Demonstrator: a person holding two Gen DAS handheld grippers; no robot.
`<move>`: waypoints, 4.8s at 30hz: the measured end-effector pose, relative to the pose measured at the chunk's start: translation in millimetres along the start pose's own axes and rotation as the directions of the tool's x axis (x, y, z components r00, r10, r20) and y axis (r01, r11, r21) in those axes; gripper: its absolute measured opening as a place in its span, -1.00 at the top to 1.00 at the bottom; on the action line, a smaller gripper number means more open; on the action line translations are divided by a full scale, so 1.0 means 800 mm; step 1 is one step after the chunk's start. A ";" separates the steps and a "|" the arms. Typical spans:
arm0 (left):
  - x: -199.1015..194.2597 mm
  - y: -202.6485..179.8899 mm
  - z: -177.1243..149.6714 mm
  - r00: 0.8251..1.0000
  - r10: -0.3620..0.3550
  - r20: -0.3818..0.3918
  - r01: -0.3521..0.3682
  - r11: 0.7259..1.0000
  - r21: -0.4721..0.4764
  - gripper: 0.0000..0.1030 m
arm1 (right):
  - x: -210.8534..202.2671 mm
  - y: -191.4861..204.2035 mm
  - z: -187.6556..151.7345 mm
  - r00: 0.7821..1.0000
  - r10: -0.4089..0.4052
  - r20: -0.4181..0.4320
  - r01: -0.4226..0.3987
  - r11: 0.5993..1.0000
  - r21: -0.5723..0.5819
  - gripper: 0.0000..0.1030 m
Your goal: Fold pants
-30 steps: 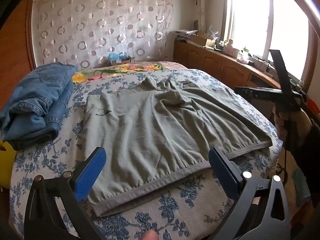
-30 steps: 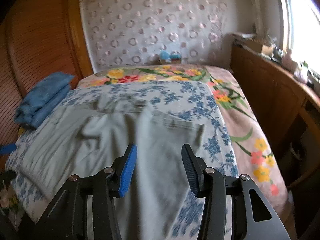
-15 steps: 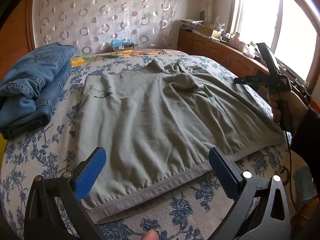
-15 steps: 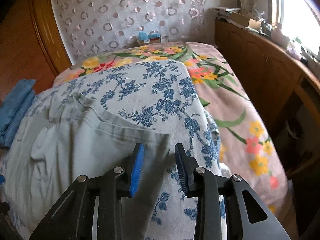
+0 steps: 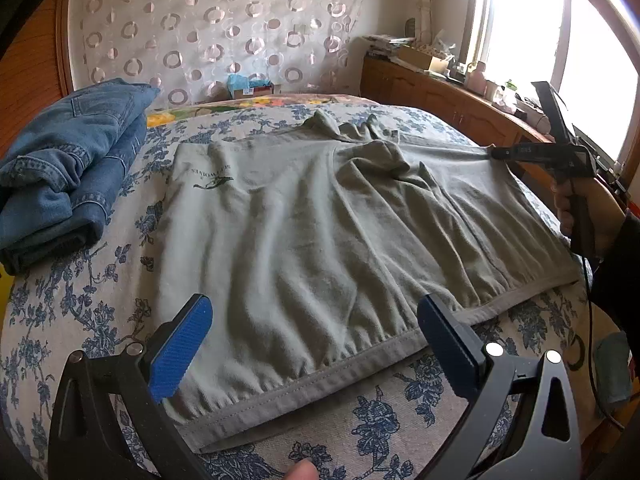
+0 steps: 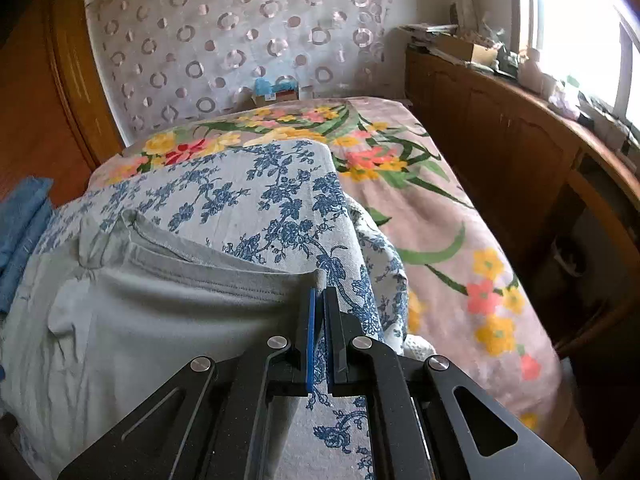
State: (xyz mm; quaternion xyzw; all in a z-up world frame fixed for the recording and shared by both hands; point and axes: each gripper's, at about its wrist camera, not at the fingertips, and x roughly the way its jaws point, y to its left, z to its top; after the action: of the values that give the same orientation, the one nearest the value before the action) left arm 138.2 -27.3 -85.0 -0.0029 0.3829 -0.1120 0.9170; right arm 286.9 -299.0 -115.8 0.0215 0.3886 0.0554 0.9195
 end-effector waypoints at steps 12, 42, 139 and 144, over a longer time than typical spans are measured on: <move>-0.027 0.015 -0.002 1.000 0.004 0.028 -0.003 1.000 -0.012 -0.99 | -0.077 0.034 -0.027 0.979 0.177 0.102 -0.167 0.981 -0.098 0.82; -0.047 0.065 -0.054 0.999 0.032 -0.010 -0.032 0.997 -0.069 0.17 | -0.174 0.068 -0.164 0.965 0.242 0.102 -0.218 0.954 -0.206 -0.15; -0.007 -0.048 -0.001 0.999 -0.049 -0.020 0.051 0.994 0.094 -0.40 | -0.116 0.096 -0.156 0.930 0.366 0.023 -0.345 0.894 -0.287 0.36; -0.002 -0.048 -0.004 0.998 -0.050 -0.033 0.053 0.994 0.094 -0.40 | -0.111 0.098 -0.149 0.937 0.350 0.007 -0.332 0.895 -0.296 0.52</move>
State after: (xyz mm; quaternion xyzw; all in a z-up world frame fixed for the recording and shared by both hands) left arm 126.9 -64.1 -82.5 0.0323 0.3909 -0.1537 0.9070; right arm 133.3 -231.8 -129.3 -0.0444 0.3384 0.2714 0.8999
